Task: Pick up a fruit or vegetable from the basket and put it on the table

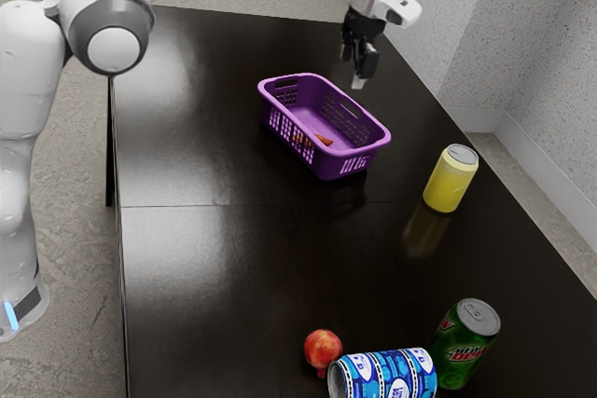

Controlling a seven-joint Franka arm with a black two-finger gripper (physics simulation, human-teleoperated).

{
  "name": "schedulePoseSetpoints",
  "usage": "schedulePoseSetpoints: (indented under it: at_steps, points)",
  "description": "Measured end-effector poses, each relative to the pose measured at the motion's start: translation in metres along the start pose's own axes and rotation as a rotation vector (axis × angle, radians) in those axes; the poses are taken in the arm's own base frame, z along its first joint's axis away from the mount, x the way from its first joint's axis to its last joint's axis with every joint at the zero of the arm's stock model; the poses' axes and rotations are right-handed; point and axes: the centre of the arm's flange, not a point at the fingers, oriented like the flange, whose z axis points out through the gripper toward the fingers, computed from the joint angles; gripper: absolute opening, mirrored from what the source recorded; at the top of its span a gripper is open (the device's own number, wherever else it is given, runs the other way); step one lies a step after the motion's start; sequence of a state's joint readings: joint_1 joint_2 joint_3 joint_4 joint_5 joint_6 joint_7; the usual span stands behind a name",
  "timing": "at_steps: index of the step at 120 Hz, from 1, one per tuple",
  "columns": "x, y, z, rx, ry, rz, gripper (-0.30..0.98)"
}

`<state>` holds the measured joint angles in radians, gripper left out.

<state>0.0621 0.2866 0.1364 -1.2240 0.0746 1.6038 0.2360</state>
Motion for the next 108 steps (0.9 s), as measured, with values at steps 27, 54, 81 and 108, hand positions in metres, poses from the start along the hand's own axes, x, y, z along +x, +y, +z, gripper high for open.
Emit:
schedulePoseSetpoints:
  at_steps: [27,54,81,108]
  points:
    - [0.013,-0.088,0.104,-0.125,-0.111,-0.071,0.69]
    - [0.011,-0.076,0.132,-0.218,-0.18,-0.042,0.69]
    - [0.008,-0.067,0.158,-0.256,-0.239,-0.055,0.69]
    - [0.003,-0.063,0.19,-0.286,-0.302,-0.098,0.69]
